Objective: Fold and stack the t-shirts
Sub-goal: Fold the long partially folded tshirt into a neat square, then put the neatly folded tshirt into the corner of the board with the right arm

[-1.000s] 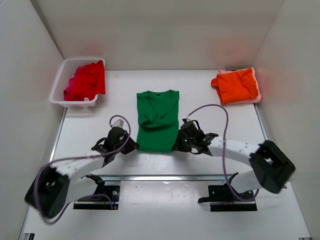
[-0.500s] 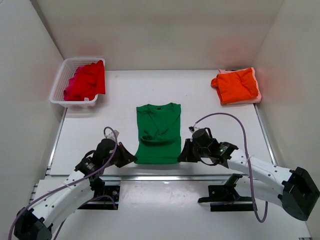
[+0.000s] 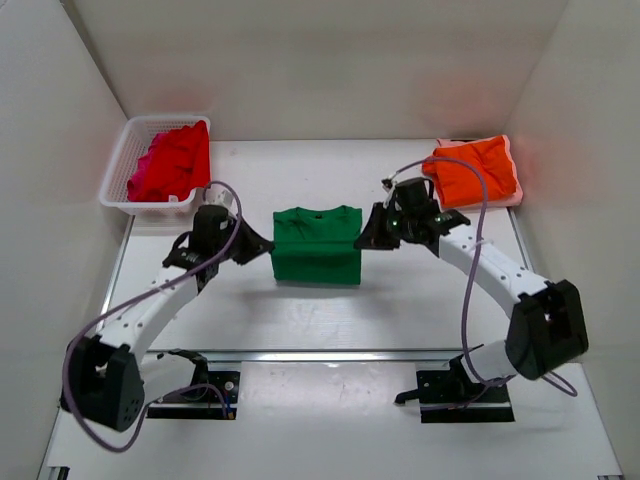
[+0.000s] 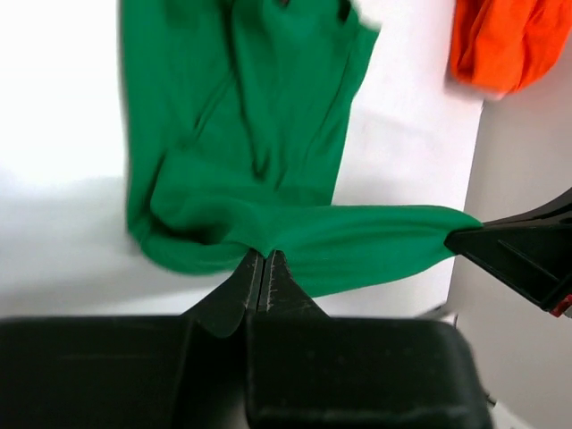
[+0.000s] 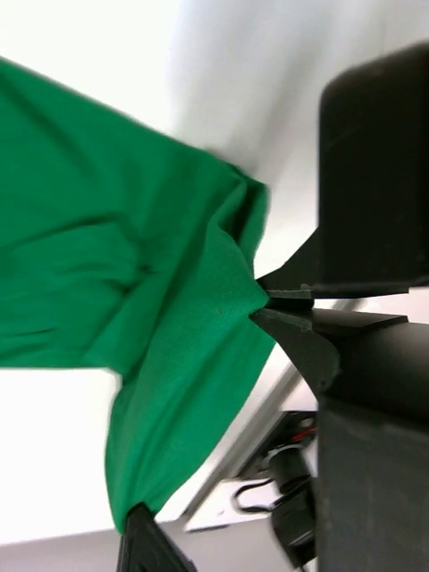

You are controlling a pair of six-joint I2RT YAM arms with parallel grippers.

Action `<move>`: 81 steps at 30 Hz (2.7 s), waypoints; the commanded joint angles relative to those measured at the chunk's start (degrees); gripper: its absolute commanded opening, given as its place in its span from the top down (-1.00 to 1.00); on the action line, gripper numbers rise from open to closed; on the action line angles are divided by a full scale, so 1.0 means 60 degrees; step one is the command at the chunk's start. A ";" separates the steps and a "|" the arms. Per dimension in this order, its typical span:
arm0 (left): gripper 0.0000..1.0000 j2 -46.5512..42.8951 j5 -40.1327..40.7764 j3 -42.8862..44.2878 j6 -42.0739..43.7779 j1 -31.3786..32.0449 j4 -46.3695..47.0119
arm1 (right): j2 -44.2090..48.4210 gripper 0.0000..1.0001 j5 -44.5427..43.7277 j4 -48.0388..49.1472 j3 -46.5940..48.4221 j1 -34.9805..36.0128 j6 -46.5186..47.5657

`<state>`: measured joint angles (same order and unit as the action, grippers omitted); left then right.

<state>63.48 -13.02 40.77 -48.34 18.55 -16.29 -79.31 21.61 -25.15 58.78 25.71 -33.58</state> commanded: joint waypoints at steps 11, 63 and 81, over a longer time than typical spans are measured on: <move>0.90 0.6011 0.0030 0.3866 0.0864 -0.0894 0.2539 | -0.4473 0.98 0.0560 0.1595 0.3547 -0.1605 0.1188; 0.33 0.6211 -0.2797 0.1396 -0.1040 -0.1890 0.4662 | -0.5239 1.00 0.0003 0.1600 0.5140 -0.2805 0.6633; 0.36 0.5064 -0.2460 0.0763 -0.0441 -0.2080 0.4562 | -0.6953 1.00 -0.0263 -0.0630 1.0609 -0.6086 0.9933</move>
<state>95.26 -27.05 44.99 -52.90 6.48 11.18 -120.16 16.58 -27.31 121.25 -8.01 23.92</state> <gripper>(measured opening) 0.324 0.129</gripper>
